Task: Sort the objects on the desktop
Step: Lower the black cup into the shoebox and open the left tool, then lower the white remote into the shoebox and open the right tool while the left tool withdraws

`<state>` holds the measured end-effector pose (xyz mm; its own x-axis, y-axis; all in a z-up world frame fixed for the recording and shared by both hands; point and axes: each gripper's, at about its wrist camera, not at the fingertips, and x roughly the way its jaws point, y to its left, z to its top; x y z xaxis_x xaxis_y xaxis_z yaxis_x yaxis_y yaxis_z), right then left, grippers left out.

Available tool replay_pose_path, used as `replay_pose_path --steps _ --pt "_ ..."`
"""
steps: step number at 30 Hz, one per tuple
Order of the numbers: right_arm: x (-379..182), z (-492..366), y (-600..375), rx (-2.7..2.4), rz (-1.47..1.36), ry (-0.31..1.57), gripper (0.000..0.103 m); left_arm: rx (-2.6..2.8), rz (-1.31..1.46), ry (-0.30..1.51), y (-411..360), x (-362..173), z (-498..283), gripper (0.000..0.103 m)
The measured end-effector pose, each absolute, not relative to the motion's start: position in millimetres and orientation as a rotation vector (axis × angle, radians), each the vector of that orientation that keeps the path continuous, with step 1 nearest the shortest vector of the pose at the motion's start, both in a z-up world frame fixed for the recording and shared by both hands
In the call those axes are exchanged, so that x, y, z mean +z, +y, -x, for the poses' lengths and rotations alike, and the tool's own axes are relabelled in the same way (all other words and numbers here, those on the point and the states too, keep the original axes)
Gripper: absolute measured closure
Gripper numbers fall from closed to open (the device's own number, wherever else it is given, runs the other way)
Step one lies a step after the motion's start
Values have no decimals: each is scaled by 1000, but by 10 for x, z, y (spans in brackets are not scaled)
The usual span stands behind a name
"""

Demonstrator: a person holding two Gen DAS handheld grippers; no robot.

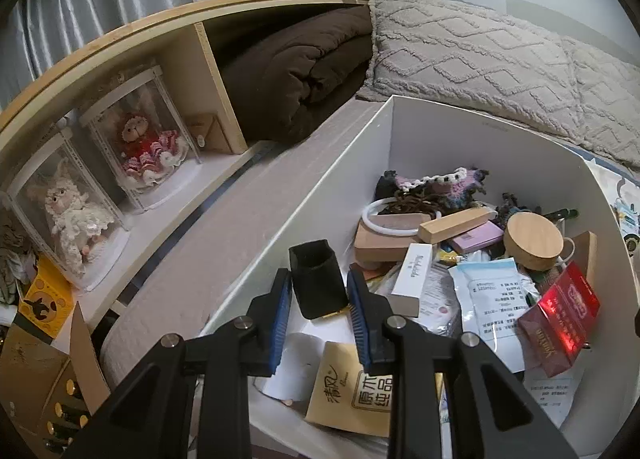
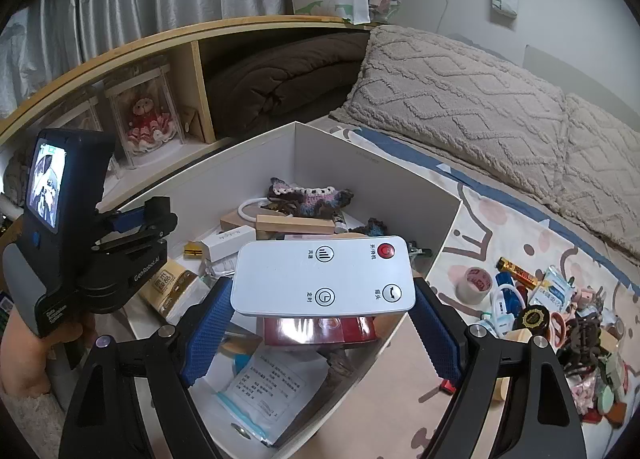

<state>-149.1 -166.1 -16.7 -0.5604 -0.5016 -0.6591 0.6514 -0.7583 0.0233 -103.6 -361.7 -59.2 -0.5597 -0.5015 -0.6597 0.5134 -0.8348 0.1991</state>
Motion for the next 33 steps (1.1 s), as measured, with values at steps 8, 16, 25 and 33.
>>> replay_pose_path --steps 8,16,25,33 --pt "-189 1513 -1690 -2288 -883 285 17 -2385 -986 28 -3572 -575 1061 56" --pt "-194 1599 -1703 -2287 -899 281 17 -2415 -970 54 -3556 -526 1051 56" --pt "-151 1870 -1803 -2280 -959 254 17 -2449 -956 78 -3548 -492 1035 56" --pt "-154 2157 -2058 -2282 -1025 299 17 -2464 -943 116 -3591 -470 998 55"
